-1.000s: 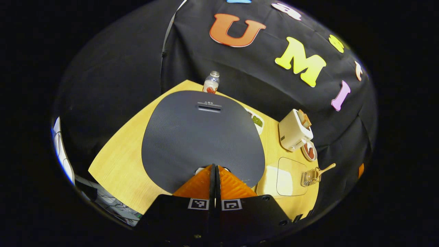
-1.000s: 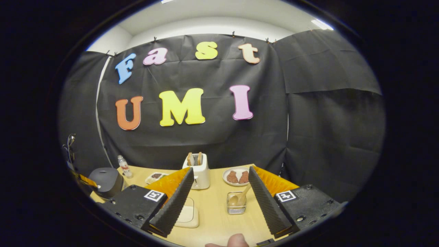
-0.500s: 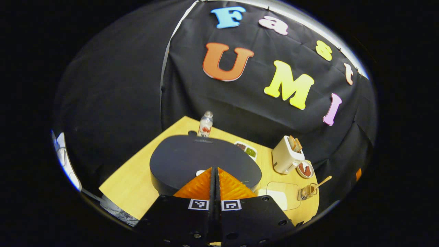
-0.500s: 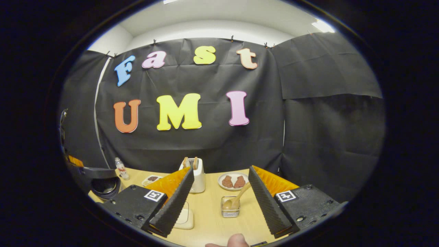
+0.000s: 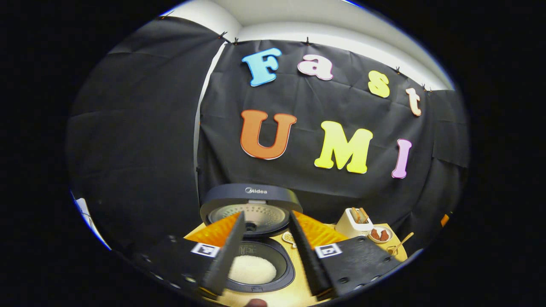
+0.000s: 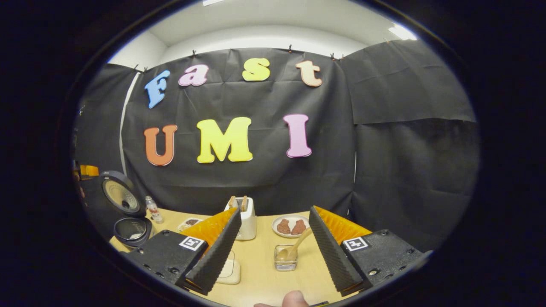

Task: Close the left gripper, press the button to open the rice cooker; take a wooden spoon from the chopstick holder with the right hand, scoop a spoonful of rice and pour it into the rice cooker, then put the wooden spoon back into the chopstick holder.

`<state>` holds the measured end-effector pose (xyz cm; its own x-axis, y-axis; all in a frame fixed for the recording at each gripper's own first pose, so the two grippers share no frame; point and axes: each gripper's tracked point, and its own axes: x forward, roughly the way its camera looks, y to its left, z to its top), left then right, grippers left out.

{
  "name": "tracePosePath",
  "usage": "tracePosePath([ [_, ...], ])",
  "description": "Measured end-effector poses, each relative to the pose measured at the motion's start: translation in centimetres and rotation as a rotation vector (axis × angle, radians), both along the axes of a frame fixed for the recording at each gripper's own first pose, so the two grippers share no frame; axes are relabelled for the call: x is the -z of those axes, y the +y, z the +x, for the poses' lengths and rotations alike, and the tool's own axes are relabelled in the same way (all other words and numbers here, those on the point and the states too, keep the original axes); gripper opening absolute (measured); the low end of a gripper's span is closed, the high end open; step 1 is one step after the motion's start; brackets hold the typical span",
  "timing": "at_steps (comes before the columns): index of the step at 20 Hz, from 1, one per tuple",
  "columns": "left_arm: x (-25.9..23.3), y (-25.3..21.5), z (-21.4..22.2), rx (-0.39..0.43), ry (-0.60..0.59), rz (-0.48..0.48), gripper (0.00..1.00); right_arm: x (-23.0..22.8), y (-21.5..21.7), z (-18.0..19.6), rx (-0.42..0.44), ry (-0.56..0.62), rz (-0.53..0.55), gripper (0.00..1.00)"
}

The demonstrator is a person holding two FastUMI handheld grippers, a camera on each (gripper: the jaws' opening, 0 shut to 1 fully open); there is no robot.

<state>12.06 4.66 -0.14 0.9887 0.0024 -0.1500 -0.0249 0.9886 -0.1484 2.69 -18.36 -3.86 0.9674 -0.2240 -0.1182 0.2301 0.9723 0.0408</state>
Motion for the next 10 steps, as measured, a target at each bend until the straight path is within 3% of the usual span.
tracePosePath([
  [1, -0.3, -0.6, 0.0, 0.003, -0.015, 0.003, 1.0, 0.5, -0.1, 0.0, -0.007, 0.009, 0.013, 1.0],
  [3, -1.1, -1.0, -1.0, -0.012, -0.048, 0.01, 0.94, 1.3, -0.5, 0.3, -0.012, 0.027, 0.032, 1.0],
  [10, -2.1, -4.1, -3.0, 0.011, -0.095, 0.069, 0.94, 6.4, -4.2, 3.0, -0.002, 0.131, 0.076, 1.0],
])
